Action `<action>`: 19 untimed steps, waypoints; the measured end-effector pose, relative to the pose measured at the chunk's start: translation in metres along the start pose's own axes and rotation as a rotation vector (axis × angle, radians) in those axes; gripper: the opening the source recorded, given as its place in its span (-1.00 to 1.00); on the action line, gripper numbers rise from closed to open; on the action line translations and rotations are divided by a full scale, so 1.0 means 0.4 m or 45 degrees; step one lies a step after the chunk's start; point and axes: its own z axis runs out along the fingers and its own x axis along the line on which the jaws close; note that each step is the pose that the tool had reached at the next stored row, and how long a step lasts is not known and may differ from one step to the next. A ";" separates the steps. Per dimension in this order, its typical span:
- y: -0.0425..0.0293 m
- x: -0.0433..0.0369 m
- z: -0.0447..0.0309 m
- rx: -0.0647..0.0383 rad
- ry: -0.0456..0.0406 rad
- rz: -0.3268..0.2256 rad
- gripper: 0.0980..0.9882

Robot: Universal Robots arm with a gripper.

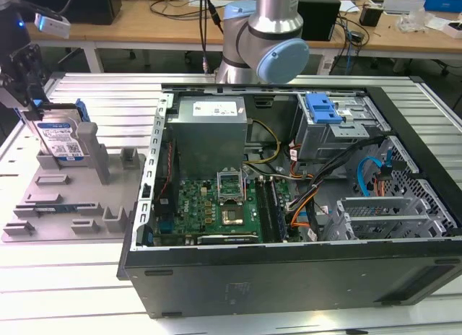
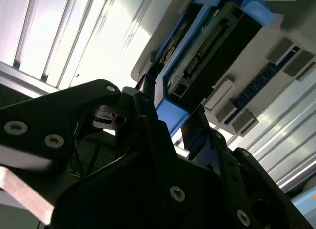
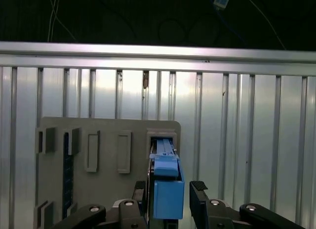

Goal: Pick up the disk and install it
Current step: 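Pick up the disk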

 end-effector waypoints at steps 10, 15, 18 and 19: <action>0.000 0.000 0.006 0.000 0.000 0.010 -0.14; 0.001 0.000 0.009 -0.001 0.000 0.010 -0.14; 0.002 0.000 0.011 -0.001 0.000 0.011 -0.14; 0.002 0.000 0.012 -0.001 0.000 0.012 -0.14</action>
